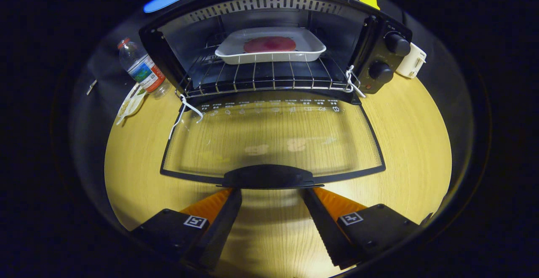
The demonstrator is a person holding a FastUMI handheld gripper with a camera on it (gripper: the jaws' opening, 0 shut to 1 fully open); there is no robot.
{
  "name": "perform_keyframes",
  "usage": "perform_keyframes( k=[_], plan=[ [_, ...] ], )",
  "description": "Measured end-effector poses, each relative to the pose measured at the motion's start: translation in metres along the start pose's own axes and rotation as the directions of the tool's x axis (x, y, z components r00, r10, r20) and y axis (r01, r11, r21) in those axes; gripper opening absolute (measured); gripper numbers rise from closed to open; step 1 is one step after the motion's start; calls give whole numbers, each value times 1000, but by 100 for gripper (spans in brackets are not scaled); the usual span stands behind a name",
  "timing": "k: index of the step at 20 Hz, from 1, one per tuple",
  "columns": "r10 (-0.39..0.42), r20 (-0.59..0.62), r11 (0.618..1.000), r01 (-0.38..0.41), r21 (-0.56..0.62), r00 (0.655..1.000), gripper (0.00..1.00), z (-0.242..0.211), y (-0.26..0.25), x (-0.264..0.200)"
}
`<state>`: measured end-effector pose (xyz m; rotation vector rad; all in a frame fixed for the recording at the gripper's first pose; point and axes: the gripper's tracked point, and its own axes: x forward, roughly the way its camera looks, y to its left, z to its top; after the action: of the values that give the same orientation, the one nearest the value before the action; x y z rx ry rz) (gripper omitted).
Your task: Open the toaster oven, put the food inside, and close the toaster oven door.
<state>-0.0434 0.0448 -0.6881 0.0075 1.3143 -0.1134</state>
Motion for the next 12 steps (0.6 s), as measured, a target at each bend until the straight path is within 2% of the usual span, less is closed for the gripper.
perform_keyframes(
  k=[5, 12],
  plan=[
    [46, 9, 998, -46, 34, 999, 98, 6, 2, -17],
    [103, 151, 990, -117, 84, 983, 98, 27, 5, -59]
  ],
)
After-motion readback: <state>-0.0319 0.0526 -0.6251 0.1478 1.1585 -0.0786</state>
